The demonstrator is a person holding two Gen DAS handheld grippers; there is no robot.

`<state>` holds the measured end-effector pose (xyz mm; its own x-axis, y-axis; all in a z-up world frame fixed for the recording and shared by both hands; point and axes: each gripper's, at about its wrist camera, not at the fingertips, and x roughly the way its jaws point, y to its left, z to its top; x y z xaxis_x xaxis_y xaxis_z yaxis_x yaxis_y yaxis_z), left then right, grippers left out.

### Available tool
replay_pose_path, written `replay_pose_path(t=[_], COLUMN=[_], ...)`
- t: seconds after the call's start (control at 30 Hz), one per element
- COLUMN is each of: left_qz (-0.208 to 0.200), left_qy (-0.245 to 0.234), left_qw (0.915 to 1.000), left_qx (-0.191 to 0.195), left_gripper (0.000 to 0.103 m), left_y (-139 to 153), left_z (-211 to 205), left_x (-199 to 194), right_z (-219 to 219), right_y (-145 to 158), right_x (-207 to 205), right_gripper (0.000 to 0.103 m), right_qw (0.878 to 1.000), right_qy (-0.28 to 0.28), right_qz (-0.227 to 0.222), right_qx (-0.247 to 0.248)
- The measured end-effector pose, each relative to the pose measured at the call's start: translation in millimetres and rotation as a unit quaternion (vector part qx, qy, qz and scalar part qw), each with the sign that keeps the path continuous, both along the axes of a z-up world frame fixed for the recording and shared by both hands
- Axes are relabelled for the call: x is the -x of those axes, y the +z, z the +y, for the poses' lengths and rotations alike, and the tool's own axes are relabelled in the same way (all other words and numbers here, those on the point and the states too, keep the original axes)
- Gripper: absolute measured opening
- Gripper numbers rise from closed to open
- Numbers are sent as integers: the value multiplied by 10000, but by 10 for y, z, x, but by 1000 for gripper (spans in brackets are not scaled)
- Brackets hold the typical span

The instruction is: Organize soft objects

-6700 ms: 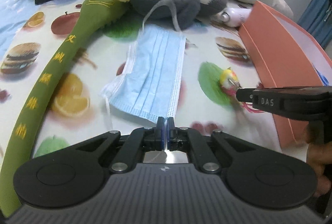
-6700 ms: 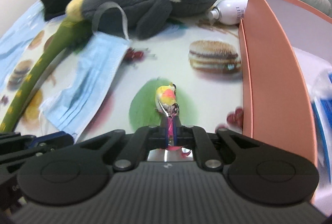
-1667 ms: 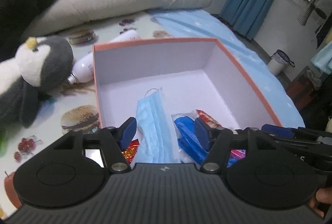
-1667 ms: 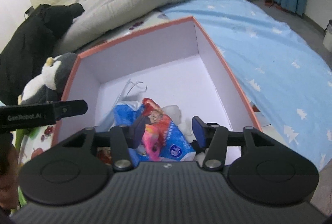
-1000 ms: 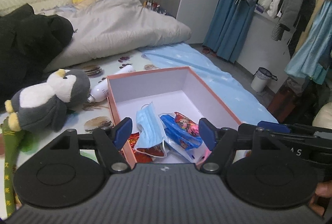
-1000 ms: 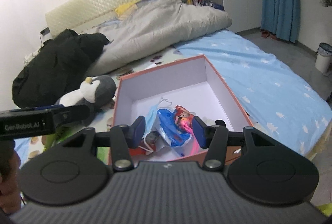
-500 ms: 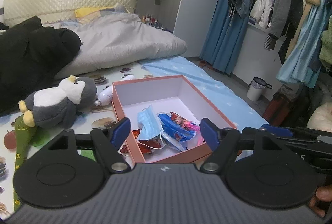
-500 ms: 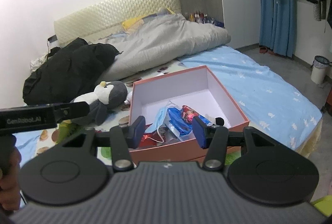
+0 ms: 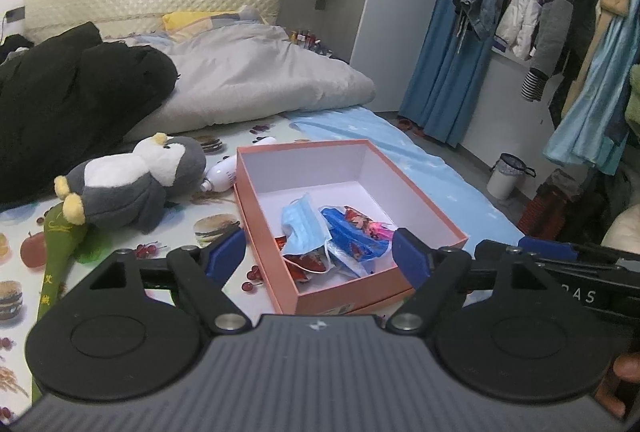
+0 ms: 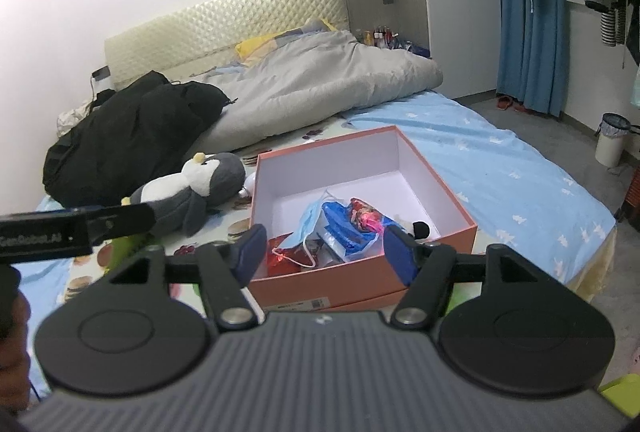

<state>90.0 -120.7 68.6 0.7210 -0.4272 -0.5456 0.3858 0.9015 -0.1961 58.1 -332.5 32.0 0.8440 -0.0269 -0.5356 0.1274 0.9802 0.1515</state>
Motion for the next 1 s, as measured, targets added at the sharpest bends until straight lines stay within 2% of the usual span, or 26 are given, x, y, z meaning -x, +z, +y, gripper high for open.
replay_pose_path(t=[0.07, 0.13, 0.17, 0.2, 0.27, 0.37, 0.7, 1.0], left_qz=[42, 61, 59, 56, 38, -56, 144, 146], left_qy=[49, 84, 97, 100, 67, 17, 117, 350], left_qw=[10000, 9999, 9999, 9999, 10000, 9996, 9995, 9983], left_qx=[-20, -42, -44, -32, -37, -291, -265, -449], left_gripper=[84, 90, 92, 96, 102, 103, 103, 103], left_y=[-21, -38, -40, -44, -56, -67, -169, -173], left_z=[5, 16, 16, 22, 27, -37, -97, -92], left_x=[-39, -55, -57, -58, -66, -48, -107, -156], right_z=[-1, 3, 5, -1, -34, -79, -106, -97], right_y=[-22, -45, -59, -73, -102, -142, -222, -243], right_x=[-14, -27, -37, -40, -31, -45, -53, -81], right_gripper=[67, 68, 75, 92, 103, 103, 103, 103], right_qw=[10000, 10000, 10000, 9999, 10000, 9999, 9997, 9997], right_qy=[34, -3, -40, -50, -29, -95, -167, -126], right_qz=[23, 57, 87, 96, 32, 73, 182, 214], right_qx=[-48, -16, 22, 31, -79, -100, -67, -75])
